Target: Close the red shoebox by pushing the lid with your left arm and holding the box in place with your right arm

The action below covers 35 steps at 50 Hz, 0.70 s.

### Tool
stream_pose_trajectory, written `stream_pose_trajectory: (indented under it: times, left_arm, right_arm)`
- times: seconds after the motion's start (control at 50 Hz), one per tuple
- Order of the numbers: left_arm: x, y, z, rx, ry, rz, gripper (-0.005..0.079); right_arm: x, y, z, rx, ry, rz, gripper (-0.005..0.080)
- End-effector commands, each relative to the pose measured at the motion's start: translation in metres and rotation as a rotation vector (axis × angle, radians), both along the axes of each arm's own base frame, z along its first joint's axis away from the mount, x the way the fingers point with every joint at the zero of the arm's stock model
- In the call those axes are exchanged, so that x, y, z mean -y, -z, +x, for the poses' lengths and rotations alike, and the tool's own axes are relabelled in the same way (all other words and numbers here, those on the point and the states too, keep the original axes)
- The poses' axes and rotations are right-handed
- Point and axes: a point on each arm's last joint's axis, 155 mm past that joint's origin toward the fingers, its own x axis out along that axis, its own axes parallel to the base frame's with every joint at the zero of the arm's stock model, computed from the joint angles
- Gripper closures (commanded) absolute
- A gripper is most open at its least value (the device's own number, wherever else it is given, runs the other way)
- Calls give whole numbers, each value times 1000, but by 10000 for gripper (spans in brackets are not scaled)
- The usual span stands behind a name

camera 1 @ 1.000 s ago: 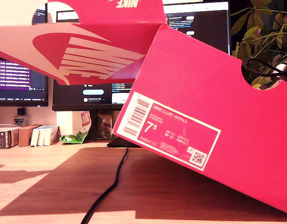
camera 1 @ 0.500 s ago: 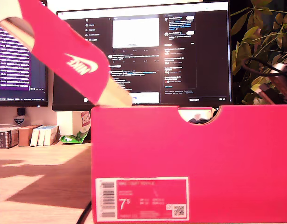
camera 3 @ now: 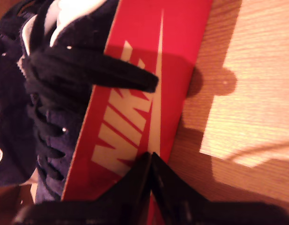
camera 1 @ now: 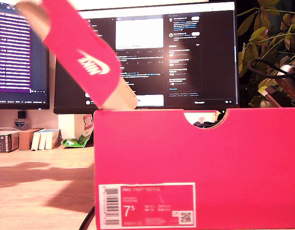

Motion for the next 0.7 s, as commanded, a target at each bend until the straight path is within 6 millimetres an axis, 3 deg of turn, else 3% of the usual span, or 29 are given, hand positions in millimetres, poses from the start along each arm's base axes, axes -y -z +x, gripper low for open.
stream_pose_trajectory:
  times: [0.0, 0.32, 0.68]
  left_arm:
    - [11, 15, -6, -56, 33, -1, 762]
    - [39, 5, -8, 23, 45, 12, 762]
    - [73, -20, -14, 182, 56, -10, 762]
  right_arm:
    - [-13, -2, -4, 6, -47, 16, 764]
    - [-19, -4, -4, 17, -66, 17, 764]
    - [-18, -4, -4, 20, -65, 17, 764]
